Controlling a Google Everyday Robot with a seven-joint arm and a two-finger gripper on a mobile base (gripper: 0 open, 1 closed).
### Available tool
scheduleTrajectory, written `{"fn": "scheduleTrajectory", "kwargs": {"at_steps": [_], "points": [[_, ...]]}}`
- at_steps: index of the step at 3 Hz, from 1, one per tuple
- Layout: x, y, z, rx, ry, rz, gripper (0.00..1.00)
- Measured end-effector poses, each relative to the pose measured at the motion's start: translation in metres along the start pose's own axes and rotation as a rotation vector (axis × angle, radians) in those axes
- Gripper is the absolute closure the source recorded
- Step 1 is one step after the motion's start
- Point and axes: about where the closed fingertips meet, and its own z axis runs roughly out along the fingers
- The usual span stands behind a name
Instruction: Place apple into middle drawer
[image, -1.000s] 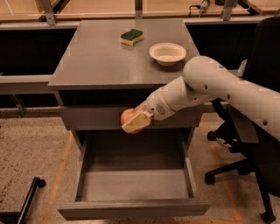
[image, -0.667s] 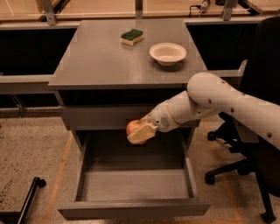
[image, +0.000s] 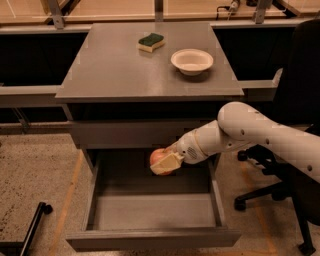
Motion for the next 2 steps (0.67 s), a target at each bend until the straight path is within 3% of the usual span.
{"fn": "scheduleTrajectory", "kwargs": {"at_steps": [2], "points": [[0.015,-0.012,0.039,-0.048,-0.028,0.005,1.0]]}}
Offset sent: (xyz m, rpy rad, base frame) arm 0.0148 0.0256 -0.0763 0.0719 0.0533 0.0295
